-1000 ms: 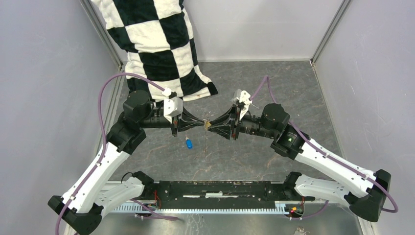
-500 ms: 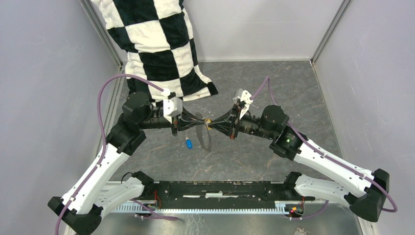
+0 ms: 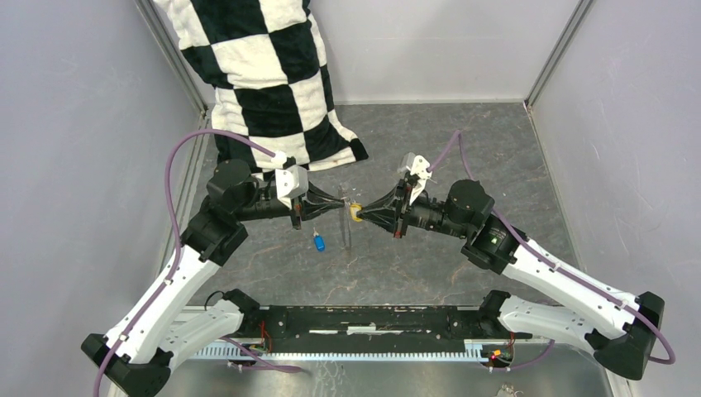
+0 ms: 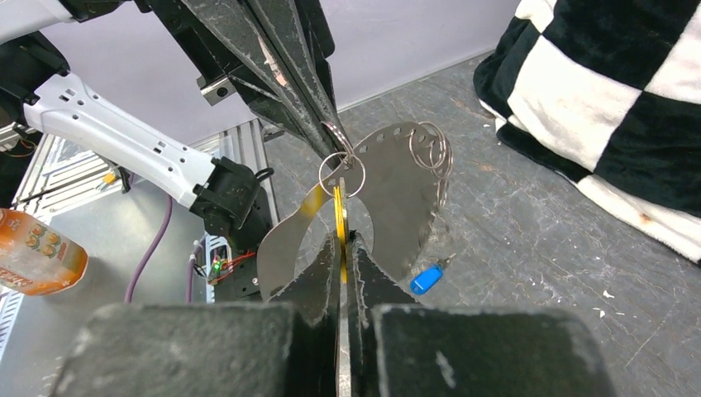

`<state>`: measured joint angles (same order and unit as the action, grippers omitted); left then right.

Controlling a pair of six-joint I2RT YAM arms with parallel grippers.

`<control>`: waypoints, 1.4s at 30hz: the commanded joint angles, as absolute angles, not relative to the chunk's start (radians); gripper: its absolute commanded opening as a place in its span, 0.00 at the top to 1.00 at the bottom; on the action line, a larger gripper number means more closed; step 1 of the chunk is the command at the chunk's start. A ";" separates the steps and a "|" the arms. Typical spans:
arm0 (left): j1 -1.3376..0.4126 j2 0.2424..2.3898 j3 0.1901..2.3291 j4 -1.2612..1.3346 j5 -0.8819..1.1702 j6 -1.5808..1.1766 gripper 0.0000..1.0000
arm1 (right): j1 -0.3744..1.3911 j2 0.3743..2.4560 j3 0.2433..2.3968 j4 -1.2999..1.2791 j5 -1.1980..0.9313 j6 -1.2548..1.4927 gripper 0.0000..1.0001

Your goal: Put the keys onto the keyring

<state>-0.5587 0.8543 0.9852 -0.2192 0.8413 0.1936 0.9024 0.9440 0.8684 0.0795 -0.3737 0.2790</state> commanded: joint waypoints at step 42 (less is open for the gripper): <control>-0.560 0.853 1.063 -0.347 1.105 0.285 0.98 | 0.896 1.041 1.150 -0.114 -0.690 -0.072 0.58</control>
<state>-0.5587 0.8658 1.0122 -0.3298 1.0420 0.2199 0.9001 1.0370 1.1461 -0.1810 -0.6319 -0.0525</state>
